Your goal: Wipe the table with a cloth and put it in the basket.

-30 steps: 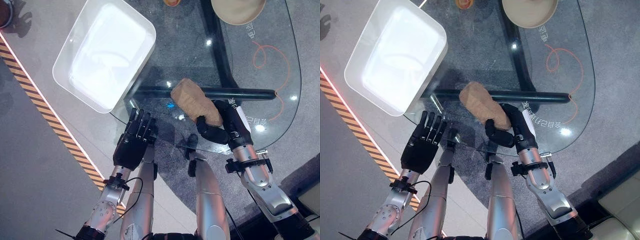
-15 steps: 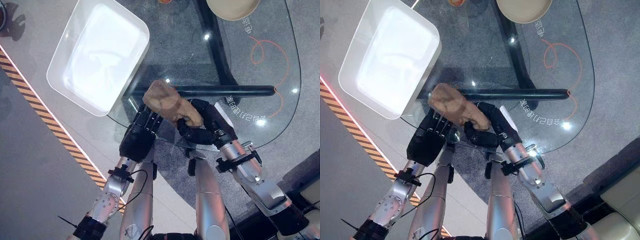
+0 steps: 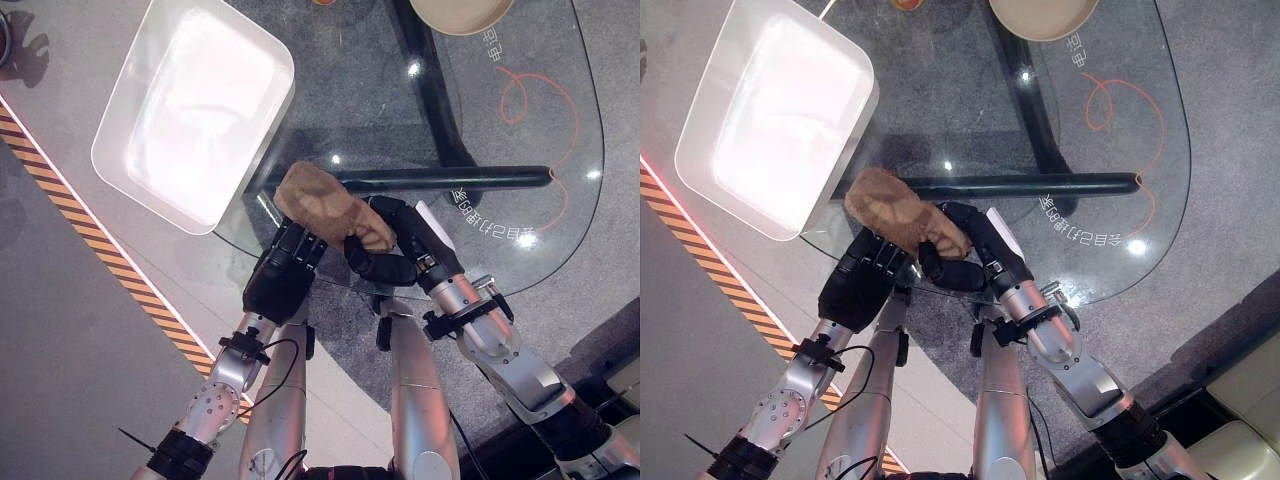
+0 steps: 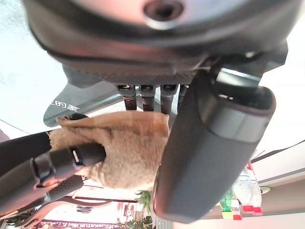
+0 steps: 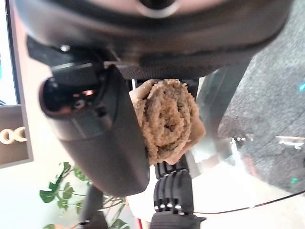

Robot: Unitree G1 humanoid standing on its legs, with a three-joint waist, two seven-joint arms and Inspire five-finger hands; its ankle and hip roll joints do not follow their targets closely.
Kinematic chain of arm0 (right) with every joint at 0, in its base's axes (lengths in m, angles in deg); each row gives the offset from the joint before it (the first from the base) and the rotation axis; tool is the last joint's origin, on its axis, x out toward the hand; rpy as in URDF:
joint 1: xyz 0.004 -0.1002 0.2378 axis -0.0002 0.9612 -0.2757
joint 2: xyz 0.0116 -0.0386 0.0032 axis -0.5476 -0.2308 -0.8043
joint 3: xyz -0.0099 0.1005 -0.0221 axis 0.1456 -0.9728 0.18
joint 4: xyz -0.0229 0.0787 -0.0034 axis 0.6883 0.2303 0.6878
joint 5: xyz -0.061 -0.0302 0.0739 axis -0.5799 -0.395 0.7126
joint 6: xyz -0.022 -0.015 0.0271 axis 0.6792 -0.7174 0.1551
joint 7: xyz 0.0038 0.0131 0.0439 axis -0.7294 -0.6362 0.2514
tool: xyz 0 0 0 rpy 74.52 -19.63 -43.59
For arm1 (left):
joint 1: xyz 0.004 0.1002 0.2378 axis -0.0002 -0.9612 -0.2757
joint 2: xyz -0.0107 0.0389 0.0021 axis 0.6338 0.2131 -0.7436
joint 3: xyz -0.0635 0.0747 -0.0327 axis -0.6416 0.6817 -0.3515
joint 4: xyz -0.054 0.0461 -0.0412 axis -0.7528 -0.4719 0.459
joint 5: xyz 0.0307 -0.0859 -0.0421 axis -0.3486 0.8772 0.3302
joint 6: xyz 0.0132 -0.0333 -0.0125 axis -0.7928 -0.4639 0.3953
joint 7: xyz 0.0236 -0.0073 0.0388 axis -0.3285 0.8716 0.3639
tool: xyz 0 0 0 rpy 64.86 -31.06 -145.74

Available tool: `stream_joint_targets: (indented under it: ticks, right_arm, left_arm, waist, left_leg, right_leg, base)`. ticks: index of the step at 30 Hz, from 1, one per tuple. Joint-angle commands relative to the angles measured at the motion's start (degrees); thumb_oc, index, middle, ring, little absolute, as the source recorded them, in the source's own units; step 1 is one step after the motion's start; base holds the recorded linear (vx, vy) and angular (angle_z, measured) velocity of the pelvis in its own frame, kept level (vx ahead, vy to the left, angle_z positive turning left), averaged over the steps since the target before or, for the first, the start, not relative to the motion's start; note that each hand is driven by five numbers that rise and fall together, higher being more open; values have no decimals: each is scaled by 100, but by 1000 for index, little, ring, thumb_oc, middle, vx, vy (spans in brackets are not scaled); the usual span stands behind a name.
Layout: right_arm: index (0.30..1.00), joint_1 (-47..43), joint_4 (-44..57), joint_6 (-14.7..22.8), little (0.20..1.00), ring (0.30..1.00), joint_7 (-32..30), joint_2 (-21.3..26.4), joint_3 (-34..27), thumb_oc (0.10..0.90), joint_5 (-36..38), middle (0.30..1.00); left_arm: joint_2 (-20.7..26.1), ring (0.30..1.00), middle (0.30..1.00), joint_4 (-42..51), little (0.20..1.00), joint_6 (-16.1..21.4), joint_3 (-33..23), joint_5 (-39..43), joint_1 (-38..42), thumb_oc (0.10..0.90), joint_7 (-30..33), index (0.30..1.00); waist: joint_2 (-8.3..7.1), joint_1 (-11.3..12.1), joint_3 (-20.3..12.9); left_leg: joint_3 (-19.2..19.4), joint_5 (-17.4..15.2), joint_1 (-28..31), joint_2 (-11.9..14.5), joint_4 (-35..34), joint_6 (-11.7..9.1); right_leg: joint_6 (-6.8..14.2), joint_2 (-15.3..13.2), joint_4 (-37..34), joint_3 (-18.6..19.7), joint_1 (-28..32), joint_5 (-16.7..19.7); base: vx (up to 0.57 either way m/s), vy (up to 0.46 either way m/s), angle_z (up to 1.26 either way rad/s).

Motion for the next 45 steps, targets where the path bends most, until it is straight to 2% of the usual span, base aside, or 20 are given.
stream_joint_targets:
  ticks: [1,5,15,34,35,36,38,39,45]
  right_arm:
    - [300,-182,836,393,200,300,-142,122,112,100,-486,300]
    - [300,-167,814,399,200,300,-122,148,101,100,-491,300]
    - [300,-344,879,82,200,300,311,300,294,100,-774,300]
    - [300,-778,1011,-46,200,300,801,406,738,100,-1058,300]
    - [300,-794,994,-37,200,300,797,404,762,100,-1057,300]
    - [300,-803,985,-34,200,300,795,398,775,100,-1057,300]
    - [300,-811,971,-42,200,300,772,397,799,100,-1057,300]
    - [300,-816,970,-53,200,300,761,398,802,100,-1057,300]
    - [300,-819,899,9,200,300,688,359,797,100,-907,300]
  left_arm:
    - [-11,900,900,980,900,-54,26,-99,-127,800,-746,900]
    - [5,900,900,1024,900,-84,55,-94,-125,800,-863,900]
    - [104,900,900,1026,900,-30,53,84,-24,800,-913,900]
    - [49,900,900,1046,900,-130,126,-191,108,800,-260,900]
    - [36,855,855,1037,848,-145,123,-204,107,748,-233,855]
    - [32,766,766,1031,744,-149,119,-193,107,644,-230,766]
    - [17,378,378,1014,291,-108,140,-120,96,191,-230,378]
    - [10,300,300,1011,200,-101,138,-100,97,100,-238,300]
    - [-49,300,300,1010,200,-48,160,-118,86,100,-232,300]
  waist:
    - [55,-22,-147]
    - [62,-24,-147]
    - [79,-13,-147]
    - [94,54,-147]
    - [94,59,-147]
    - [97,61,-147]
    - [106,62,-147]
    - [106,62,-147]
    - [96,72,-147]
  left_leg:
    - [726,-733,-141,-257,848,398]
    - [719,-723,-112,-262,813,394]
    - [713,-706,-111,-287,780,395]
    - [662,-649,-142,-338,722,422]
    - [659,-649,-149,-340,725,420]
    - [658,-644,-157,-338,724,419]
    - [661,-644,-168,-342,736,415]
    - [661,-642,-168,-342,732,414]
    - [655,-633,-146,-355,689,432]
  right_leg:
    - [74,277,-1090,-457,249,904]
    - [79,268,-1114,-450,273,912]
    - [78,255,-1142,-453,269,926]
    - [74,261,-1181,-470,246,947]
    - [73,258,-1181,-472,243,944]
    - [73,259,-1174,-472,230,946]
    - [75,255,-1167,-471,220,946]
    - [74,256,-1169,-472,220,946]
    - [77,263,-1198,-468,235,955]
  base:
    - [0,0,0]
    - [0,0,0]
    - [0,0,0]
    - [0,0,0]
    - [0,0,0]
    - [0,0,0]
    - [0,0,0]
    - [0,0,0]
    - [0,0,0]
